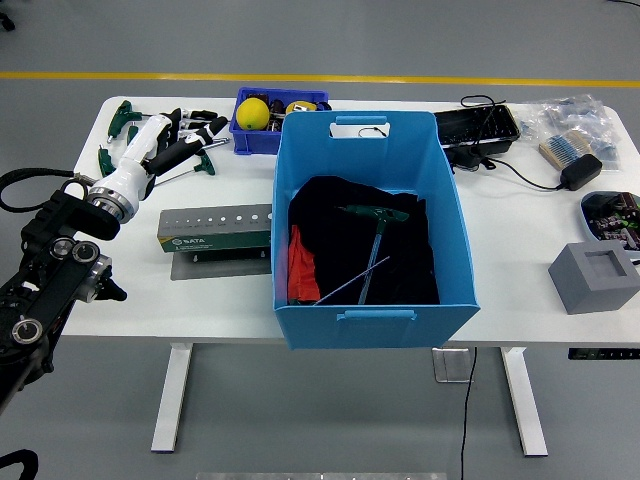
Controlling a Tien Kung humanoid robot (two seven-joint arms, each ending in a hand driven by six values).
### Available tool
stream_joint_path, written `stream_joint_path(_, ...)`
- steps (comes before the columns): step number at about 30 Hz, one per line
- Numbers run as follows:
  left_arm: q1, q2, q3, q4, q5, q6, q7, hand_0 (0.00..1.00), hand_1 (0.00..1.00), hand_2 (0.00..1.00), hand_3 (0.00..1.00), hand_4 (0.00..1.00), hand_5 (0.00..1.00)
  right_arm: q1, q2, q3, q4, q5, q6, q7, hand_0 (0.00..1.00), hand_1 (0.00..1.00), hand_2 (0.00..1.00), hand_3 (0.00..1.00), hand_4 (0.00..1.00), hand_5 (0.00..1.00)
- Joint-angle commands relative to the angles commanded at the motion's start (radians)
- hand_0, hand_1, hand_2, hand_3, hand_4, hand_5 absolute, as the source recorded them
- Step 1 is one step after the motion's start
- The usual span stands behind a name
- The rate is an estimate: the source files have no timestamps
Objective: Lift tool from toolbox,place it in box,lift tool from toolbox,place it in box
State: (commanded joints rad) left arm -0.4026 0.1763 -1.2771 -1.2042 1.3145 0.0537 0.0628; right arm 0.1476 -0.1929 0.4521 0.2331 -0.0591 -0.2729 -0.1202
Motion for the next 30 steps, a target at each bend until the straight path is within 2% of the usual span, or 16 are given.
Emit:
stream_joint_path(3,0.065,-0.039,-0.062,-0.018,-0.063,0.029,-0.041,0.589,0.677,0.736,0.709,0.921,0.717,0.001,0.001,-0.005,0.001,0.008,-0.001,0.002,0.630,0.603,0.674,0.548,0.762,0.665)
stream_joint_path(9,0.139,-0.091,-0.137,-0.030,-0.050,0.062,-0.107,0.593,0.677,0.737,0.705,0.905,0.703,0.001,0.003,-0.009,0.003,0.011,-0.004,0.002,0.630,0.602,0.673,0.547,0.761,0.665)
stream_joint_path(11,0.168,-0.114,-0.171,-0.041,-0.050,0.062,-0.131,0.593,0.677,0.737,0.705,0.905,0.703,0.001,0.004,-0.008,0.004,0.008,-0.005,0.001,0.630,0.602,0.673,0.547,0.761,0.665)
stream_joint_path(14,0.215,-0.159,-0.249,-0.081,0.009,0.033,-0.126,0.605,0.675,0.738,0.705,0.894,0.694,0.000,0.004,-0.004,0.005,-0.001,-0.006,-0.003,0.629,0.602,0.673,0.548,0.760,0.664)
stream_joint_path(16,0.242,-0.175,-0.283,-0.104,0.027,0.015,-0.119,0.605,0.675,0.738,0.705,0.894,0.694,0.000,0.005,0.000,0.006,-0.010,-0.005,-0.006,0.629,0.602,0.673,0.548,0.760,0.664)
stream_joint_path(20,0.304,-0.176,-0.312,-0.144,0.031,-0.005,-0.117,0.610,0.675,0.743,0.706,0.889,0.695,0.000,0.006,0.008,0.008,-0.030,-0.005,-0.012,0.629,0.602,0.673,0.547,0.759,0.664)
stream_joint_path(25,0.381,-0.166,-0.289,-0.196,-0.043,-0.009,-0.139,0.610,0.675,0.743,0.706,0.889,0.695,-0.002,0.008,0.010,0.009,-0.040,-0.006,-0.016,0.629,0.602,0.673,0.547,0.759,0.664)
stream_joint_path(26,0.404,-0.158,-0.282,-0.213,-0.070,-0.006,-0.151,0.656,0.714,0.790,0.737,0.887,0.696,-0.002,0.009,0.009,0.009,-0.040,-0.006,-0.016,0.629,0.602,0.673,0.547,0.758,0.664)
stream_joint_path(30,0.466,-0.141,-0.268,-0.260,-0.155,0.024,-0.202,0.656,0.714,0.790,0.737,0.887,0.696,-0.003,0.009,0.009,0.010,-0.044,-0.007,-0.017,0.629,0.602,0.673,0.547,0.758,0.664)
